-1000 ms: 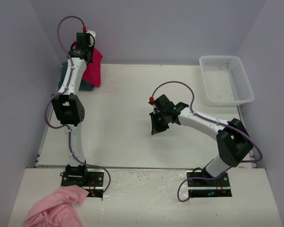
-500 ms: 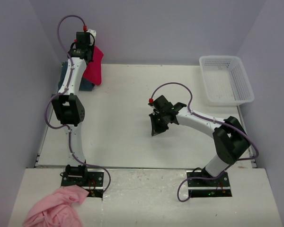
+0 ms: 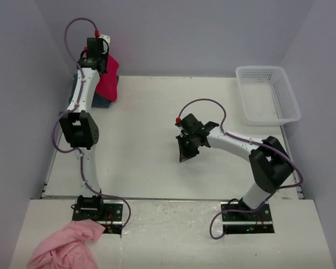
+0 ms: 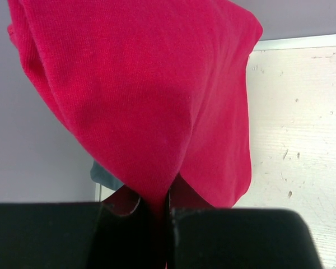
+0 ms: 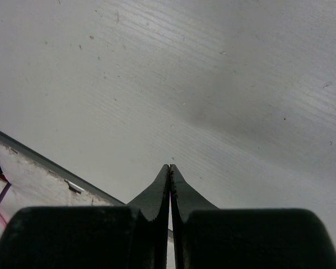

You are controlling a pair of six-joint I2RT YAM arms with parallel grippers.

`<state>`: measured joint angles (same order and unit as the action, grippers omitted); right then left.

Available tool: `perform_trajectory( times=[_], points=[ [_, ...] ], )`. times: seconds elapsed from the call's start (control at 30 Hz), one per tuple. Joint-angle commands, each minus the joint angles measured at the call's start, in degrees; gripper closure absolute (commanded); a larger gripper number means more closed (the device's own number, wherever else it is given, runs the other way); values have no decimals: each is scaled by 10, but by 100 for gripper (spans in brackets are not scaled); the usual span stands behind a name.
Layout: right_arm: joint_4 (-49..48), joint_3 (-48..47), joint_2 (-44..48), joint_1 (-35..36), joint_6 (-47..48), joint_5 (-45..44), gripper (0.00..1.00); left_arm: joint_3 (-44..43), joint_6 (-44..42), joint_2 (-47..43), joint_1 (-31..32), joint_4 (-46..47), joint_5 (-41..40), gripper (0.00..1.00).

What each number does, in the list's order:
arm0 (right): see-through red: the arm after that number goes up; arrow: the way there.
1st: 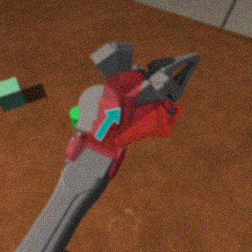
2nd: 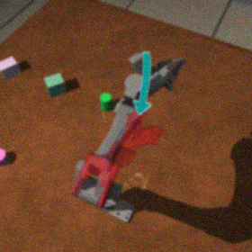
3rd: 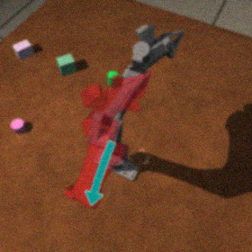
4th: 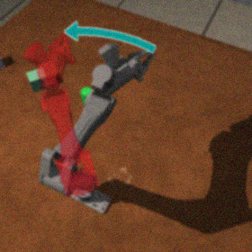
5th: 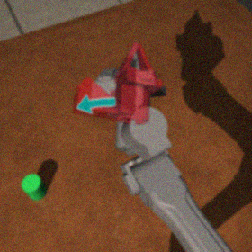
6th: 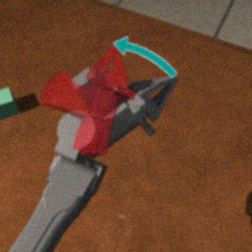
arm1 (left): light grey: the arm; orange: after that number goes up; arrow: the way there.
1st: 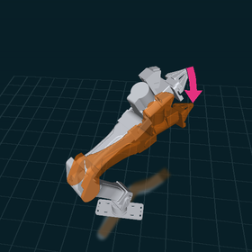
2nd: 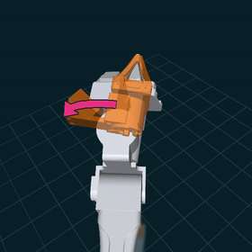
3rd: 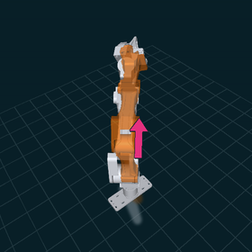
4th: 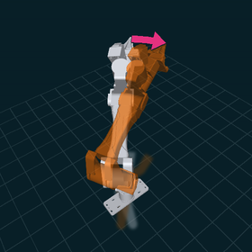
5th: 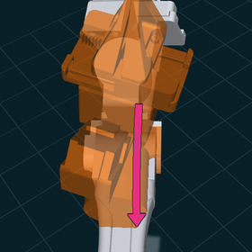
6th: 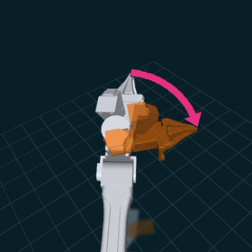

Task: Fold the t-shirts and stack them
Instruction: Put the neatly folded tshirt into the corner of the board with the left arm

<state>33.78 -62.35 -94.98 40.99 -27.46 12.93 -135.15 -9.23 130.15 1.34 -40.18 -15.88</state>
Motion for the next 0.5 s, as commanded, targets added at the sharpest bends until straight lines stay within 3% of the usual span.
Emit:
perform_trajectory(
  times=[0.0,0.47],
  points=[
    [-6,-17,-2,3,-4,-4,100,1,-17,-54,-5,27,-15,100],
    [-5,-16,-8,3,-1,-4,100,24,-18,-17,-33,52,-44,100]
  ],
)
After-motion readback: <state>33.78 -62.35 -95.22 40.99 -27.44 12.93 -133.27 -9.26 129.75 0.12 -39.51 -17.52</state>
